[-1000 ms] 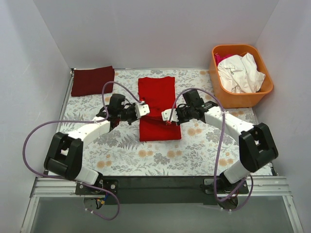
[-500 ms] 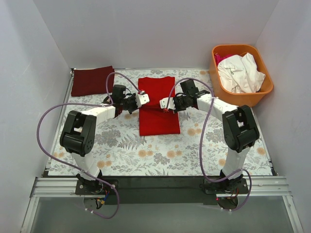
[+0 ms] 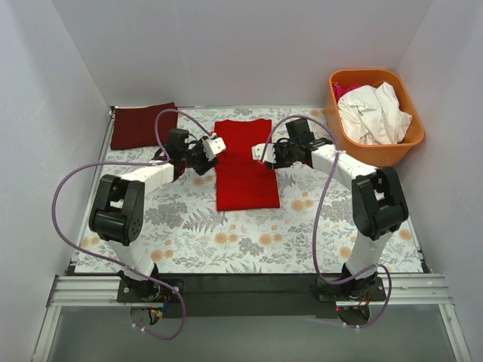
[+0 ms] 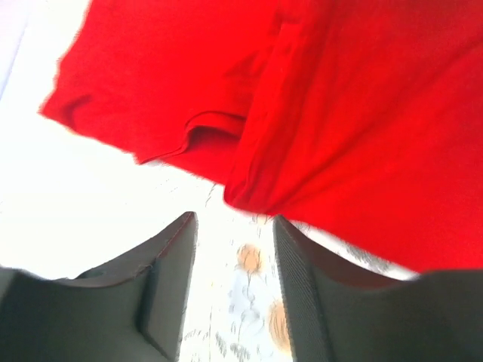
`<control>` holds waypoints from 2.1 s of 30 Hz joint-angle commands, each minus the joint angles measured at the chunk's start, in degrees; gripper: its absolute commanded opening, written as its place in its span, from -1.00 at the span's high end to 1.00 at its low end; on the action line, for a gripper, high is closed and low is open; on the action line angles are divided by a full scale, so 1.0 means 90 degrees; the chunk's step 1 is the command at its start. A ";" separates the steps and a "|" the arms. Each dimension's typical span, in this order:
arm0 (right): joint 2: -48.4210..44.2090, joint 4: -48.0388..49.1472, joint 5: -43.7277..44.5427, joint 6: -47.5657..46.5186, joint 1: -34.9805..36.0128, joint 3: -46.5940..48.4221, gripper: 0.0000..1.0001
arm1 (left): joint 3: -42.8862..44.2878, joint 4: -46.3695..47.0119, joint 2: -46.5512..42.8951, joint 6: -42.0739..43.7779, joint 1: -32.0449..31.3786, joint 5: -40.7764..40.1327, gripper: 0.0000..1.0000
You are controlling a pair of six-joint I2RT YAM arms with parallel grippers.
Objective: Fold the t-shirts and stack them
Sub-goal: Fold the tshirt
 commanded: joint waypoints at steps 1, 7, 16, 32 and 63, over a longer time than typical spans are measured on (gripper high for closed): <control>-0.1134 -0.0108 -0.0094 0.0259 -0.0045 -0.0426 0.07 | -0.0296 -0.0222 -0.1343 -0.0454 0.0055 0.0383 0.00; -0.2210 -0.0508 -0.0456 0.0328 0.0209 -0.1861 0.10 | -0.1320 -0.0895 -0.2195 -0.0826 -0.0343 0.0873 -0.09; -0.2125 -0.0607 -0.0485 0.0572 0.0902 -0.2595 0.10 | -0.2328 -0.0292 -0.2236 -0.0914 -0.1448 0.0239 -0.10; -0.1519 -0.0227 -0.0261 0.0523 0.0912 -0.3093 0.14 | -0.2836 -0.0115 -0.1679 -0.0153 -0.1497 0.0043 -0.05; -0.2406 -0.0128 -0.0046 0.1803 0.0697 -0.2557 0.97 | -0.1793 -0.1120 -0.2127 -0.0406 -0.1029 0.0414 1.00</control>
